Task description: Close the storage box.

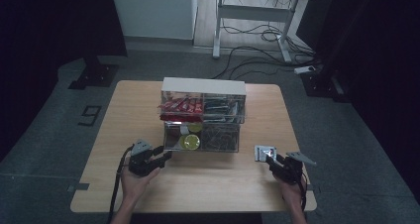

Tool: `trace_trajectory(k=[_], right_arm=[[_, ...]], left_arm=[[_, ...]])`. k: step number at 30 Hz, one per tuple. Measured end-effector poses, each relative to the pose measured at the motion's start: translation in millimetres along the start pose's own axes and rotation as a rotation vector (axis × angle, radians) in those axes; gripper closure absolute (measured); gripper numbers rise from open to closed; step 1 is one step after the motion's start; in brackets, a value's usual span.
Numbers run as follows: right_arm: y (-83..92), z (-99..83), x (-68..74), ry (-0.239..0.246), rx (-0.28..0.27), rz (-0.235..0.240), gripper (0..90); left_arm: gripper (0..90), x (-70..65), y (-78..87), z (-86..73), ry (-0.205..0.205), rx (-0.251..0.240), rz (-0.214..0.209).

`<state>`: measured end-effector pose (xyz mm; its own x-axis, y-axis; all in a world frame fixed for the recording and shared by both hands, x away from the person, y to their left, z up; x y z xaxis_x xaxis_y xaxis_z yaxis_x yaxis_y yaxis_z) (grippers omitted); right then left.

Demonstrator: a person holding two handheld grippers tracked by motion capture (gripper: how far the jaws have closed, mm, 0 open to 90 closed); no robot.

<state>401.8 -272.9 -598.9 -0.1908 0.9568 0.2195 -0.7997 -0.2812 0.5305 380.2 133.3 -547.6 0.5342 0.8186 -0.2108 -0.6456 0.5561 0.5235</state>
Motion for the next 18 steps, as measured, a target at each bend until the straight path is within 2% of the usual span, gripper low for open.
trace_trajectory(k=[5, 6, 10, 15, 18], right_arm=[[-1.2, 0.1, 3.1, 0.010, -0.003, 0.002, 48.4], [-1.9, -0.1, 3.4, 0.012, -0.001, 0.001, 48.3], [-5.1, -0.9, 6.0, 0.023, 0.006, 0.000, 47.6], [-4.9, -0.1, 9.1, 0.032, 0.003, -0.003, 47.4], [-4.7, 0.4, 11.6, 0.044, 0.002, 0.000, 46.7]], left_arm=[[52.8, 9.4, -8.4, -16.4, 0.020, 0.038, 0.022], [52.5, 11.9, -11.4, -21.6, 0.017, 0.065, 0.028], [50.8, 19.0, -15.1, -31.1, 0.006, 0.098, 0.045], [49.7, 28.1, -10.4, -38.5, 0.026, 0.109, 0.053], [48.1, 28.9, -9.4, -41.5, 0.019, 0.118, 0.060]])
Point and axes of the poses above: each handheld gripper's, and its own axes: y roughly backward along the jaws, z roughly out of its top, x roughly to its left, the point moved 10 cm from there along -y, roughly forward along the jaws, and after that the axes turned 1 degree about -y, right-handed, at the moved point
